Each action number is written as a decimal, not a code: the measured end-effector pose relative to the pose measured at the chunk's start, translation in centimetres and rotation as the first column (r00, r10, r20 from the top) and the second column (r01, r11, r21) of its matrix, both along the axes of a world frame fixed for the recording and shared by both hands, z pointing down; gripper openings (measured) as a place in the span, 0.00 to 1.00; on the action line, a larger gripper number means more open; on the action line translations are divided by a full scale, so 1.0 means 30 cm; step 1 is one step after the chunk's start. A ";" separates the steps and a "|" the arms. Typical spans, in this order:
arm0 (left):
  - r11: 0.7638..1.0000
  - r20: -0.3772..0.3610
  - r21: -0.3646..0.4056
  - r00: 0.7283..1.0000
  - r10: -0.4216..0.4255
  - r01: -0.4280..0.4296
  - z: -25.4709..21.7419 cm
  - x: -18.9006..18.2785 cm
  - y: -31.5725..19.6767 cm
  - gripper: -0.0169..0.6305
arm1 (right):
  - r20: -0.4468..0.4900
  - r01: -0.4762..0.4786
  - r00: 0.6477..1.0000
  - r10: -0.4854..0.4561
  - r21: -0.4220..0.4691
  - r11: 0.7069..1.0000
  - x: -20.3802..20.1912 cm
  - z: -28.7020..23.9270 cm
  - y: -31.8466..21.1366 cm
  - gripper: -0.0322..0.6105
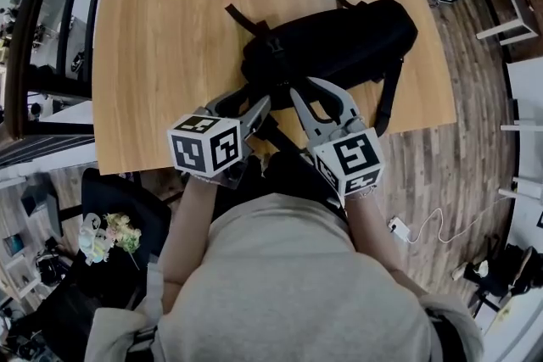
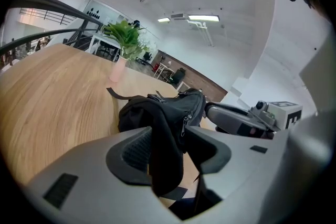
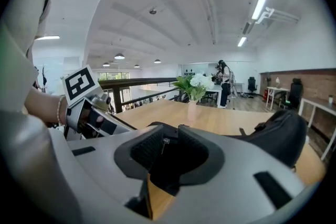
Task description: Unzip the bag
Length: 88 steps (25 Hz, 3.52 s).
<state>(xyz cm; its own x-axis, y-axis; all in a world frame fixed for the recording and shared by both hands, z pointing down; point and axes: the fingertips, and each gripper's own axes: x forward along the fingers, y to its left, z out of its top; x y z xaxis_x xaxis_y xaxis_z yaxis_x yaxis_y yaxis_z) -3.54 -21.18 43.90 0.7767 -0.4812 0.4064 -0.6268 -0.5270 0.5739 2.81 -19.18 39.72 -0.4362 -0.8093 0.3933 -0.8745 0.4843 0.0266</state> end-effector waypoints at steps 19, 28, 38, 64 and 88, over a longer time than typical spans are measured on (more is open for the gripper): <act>1.000 -0.043 0.009 0.999 0.011 -0.011 0.008 0.021 0.004 0.16 | -0.679 0.298 0.716 -0.161 0.089 0.950 -0.061 0.116 0.025 0.27; 1.000 -0.043 -0.007 0.999 -0.008 0.008 0.021 0.022 0.012 0.15 | -0.805 0.398 0.570 -0.166 0.093 0.913 -0.079 0.174 0.011 0.32; 1.000 -0.054 -0.012 0.999 0.001 -0.001 0.017 0.022 0.012 0.14 | -0.830 0.422 0.535 -0.158 0.100 0.901 -0.078 0.175 -0.012 0.27; 0.996 -0.067 -0.006 0.994 0.087 -0.087 0.011 0.017 -0.001 0.14 | -0.630 0.215 0.770 -0.102 0.107 0.971 -0.060 0.087 -0.028 0.11; 0.994 -0.009 0.021 0.994 -0.109 0.109 0.013 0.002 -0.038 0.14 | -0.475 0.465 0.770 -0.426 -0.038 0.884 0.031 0.105 -0.026 0.07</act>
